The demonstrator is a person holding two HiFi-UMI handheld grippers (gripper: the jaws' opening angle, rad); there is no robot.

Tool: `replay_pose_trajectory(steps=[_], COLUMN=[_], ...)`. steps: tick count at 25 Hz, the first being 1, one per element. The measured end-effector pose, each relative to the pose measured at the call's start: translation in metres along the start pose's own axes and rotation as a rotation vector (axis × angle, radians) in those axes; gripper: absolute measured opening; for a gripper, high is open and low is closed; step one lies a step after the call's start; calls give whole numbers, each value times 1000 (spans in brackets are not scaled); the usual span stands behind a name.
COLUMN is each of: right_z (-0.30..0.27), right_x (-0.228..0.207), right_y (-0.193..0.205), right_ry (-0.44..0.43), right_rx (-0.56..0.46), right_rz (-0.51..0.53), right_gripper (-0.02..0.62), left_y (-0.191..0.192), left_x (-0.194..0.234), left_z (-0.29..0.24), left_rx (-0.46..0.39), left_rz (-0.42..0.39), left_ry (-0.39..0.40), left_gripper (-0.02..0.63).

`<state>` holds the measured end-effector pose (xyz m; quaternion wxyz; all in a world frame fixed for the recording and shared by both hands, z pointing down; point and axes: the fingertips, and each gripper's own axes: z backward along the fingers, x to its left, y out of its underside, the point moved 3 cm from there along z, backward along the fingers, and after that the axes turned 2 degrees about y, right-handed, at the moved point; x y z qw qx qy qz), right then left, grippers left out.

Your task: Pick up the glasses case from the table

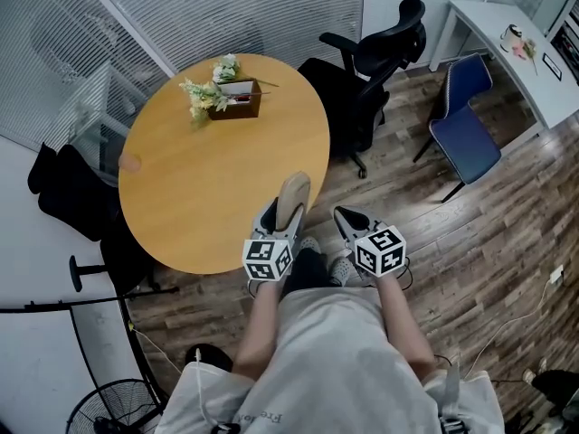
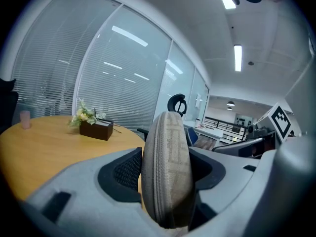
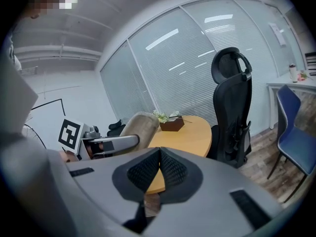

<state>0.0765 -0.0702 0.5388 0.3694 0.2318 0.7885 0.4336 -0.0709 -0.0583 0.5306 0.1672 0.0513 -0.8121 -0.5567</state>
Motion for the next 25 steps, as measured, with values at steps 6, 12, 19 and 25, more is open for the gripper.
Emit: replay_pose_trajectory(steps=[6, 12, 19, 25], right_z=[-5, -6, -6, -7], right_x=[4, 5, 5, 4], right_y=[1, 1, -1, -1], right_ry=[-17, -20, -23, -22], right_rx=[2, 0, -4, -2], right_rz=[3, 0, 4, 10], right_gripper=[-3, -3, -2, -2], left_y=[0, 2, 1, 0], left_x=[5, 7, 7, 7], left_z=[4, 7, 6, 5], left_rx=[-4, -1, -4, -8], left_rz=[2, 2, 1, -4], left_ry=[-13, -16, -11, -8], left_gripper=[258, 258, 258, 258])
